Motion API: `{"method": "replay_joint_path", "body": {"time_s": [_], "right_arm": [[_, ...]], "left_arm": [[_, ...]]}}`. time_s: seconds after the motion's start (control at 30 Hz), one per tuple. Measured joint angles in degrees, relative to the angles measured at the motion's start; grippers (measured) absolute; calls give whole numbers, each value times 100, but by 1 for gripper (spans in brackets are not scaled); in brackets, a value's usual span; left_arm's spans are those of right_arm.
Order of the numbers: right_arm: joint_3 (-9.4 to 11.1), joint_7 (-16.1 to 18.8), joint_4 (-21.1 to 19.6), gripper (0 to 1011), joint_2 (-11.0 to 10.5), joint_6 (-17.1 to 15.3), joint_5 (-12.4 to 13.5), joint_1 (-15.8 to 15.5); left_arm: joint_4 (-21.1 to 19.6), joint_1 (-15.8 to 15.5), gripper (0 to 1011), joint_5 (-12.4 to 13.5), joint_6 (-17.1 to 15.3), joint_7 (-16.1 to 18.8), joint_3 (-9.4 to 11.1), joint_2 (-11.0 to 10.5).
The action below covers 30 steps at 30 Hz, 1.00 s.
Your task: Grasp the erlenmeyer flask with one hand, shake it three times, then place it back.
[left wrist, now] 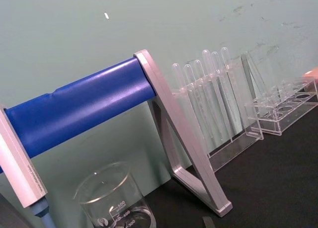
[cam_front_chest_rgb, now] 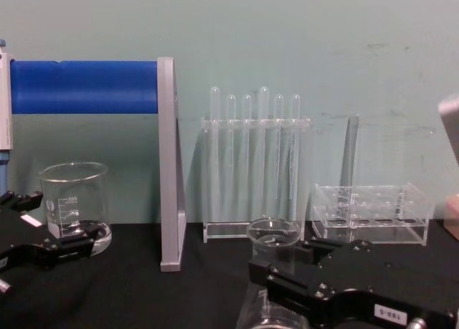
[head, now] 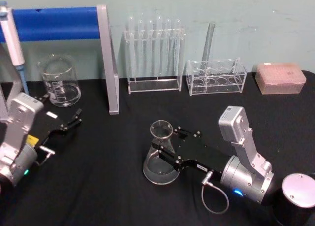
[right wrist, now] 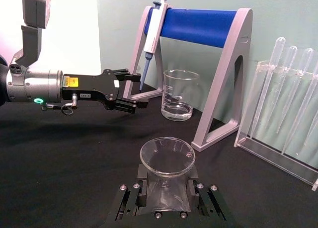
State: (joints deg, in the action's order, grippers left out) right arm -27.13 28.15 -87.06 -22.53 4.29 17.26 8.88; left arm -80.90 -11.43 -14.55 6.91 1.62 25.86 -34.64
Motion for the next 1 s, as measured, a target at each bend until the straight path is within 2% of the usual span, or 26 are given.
{"method": "replay_joint_path", "body": {"time_s": [0.23,0.37,0.43,0.5,0.53,0.6,0.73,0.87,1.0], "right_arm": [[0,4,0,456,0,0,0,0],[0,6,2,517,0,-2,-3,0],[0,6,1,601,0,-2,-3,0],[-1,6,1,630,0,-2,-3,0],[0,6,1,699,0,-2,-3,0],[0,6,1,772,0,-2,-2,0],[-1,6,1,850,0,-2,-1,0],[-1,6,1,981,0,-1,1,0],[-1,5,1,1000,0,-1,2,0]], "left_arm": [[0,0,1001,0,0,0,0,0],[0,0,1001,0,0,0,0,0],[0,0,1001,0,0,0,0,0],[0,0,1001,0,0,0,0,0],[0,0,1001,0,0,0,0,0],[0,0,1001,0,0,0,0,0],[0,0,1001,0,0,0,0,0],[0,0,1001,0,0,0,0,0],[0,0,1001,0,0,0,0,0]]}}
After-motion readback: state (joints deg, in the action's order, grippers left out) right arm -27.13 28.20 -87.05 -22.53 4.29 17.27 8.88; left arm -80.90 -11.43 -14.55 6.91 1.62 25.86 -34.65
